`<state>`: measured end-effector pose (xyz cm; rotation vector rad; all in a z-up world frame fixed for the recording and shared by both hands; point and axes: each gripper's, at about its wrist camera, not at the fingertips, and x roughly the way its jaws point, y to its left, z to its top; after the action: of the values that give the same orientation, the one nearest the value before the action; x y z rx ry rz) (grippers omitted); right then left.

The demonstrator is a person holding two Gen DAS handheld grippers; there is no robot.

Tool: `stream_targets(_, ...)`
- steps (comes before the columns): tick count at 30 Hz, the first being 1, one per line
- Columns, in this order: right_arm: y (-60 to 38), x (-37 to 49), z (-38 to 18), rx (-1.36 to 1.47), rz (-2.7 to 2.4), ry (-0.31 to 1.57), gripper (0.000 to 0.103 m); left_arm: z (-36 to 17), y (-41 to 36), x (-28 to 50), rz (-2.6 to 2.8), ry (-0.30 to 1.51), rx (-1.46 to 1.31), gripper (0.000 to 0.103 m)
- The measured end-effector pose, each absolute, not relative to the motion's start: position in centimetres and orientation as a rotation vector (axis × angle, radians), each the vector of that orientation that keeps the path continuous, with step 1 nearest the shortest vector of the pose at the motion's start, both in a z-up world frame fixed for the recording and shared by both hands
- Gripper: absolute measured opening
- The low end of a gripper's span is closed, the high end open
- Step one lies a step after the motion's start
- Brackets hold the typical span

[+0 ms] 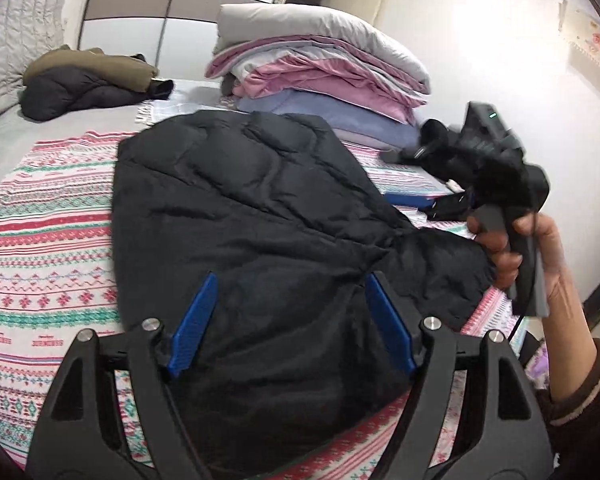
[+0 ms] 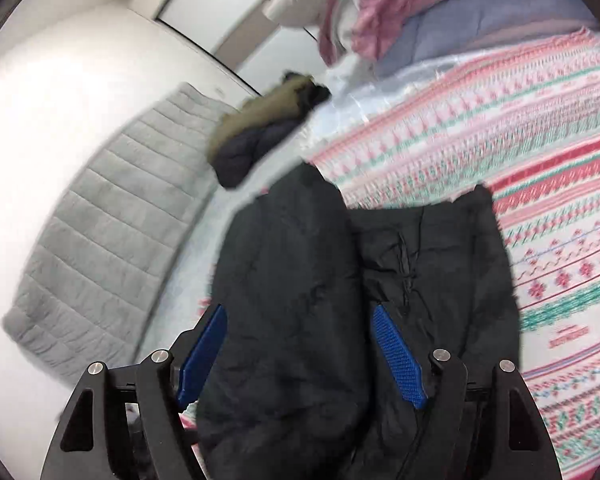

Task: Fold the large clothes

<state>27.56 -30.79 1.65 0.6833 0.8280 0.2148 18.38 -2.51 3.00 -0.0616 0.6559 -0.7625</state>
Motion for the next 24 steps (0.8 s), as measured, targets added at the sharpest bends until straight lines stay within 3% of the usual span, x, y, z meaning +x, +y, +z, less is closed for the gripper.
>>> stream_targets(1, -30.0, 28.4, 0.7, 0.663, 0.203, 0.850, 0.058, 3.0, -2.4, 18.5, -0.748, 0.649, -0.062, 0.077)
stream_targets(2, -29.3, 29.0, 0.3, 0.648, 0.213, 0.860, 0.022, 2.9, -1.9, 18.4, -0.733, 0.644, -0.065, 0.077)
stream_targets(3, -28.6, 29.1, 0.4, 0.635, 0.244, 0.867, 0.015, 2.9, -1.5, 18.5, -0.718, 0.636, -0.071, 0.077)
stream_targets(8, -26.2, 25.5, 6.7, 0.496, 0.344, 0.624, 0.008, 3.4, -0.6, 18.8, -0.699, 0.577, -0.141, 0.077)
stream_targets(13, -27.6, 20.9, 8.2, 0.424, 0.217, 0.628, 0.008, 2.0, -2.9, 19.0, -0.753, 0.641, -0.112, 0.077)
stream_targets(15, -29.0, 20.9, 5.6, 0.432, 0.098, 0.759, 0.010, 1.2, -4.4, 18.8, -0.776, 0.669, -0.058, 0.077)
stream_targets(17, -30.1, 21.7, 2.4, 0.396, -0.025, 0.902, 0.025, 0.5, -5.8, 18.3, -0.804, 0.680, -0.009, 0.077)
stream_targets(21, -32.0, 21.4, 2.2, 0.533, -0.045, 0.890, 0.037, 0.1, -7.1, 17.7, -0.790, 0.675, 0.065, 0.081)
stream_targets(23, -33.3, 20.5, 3.2, 0.589, -0.044, 0.831, 0.059, 0.0, -7.0, 17.7, -0.792, 0.680, 0.059, 0.081)
stream_targets(24, -33.9, 20.2, 3.4, 0.611, -0.059, 0.816, 0.084, 0.0, -6.8, 17.8, -0.796, 0.683, 0.051, 0.081)
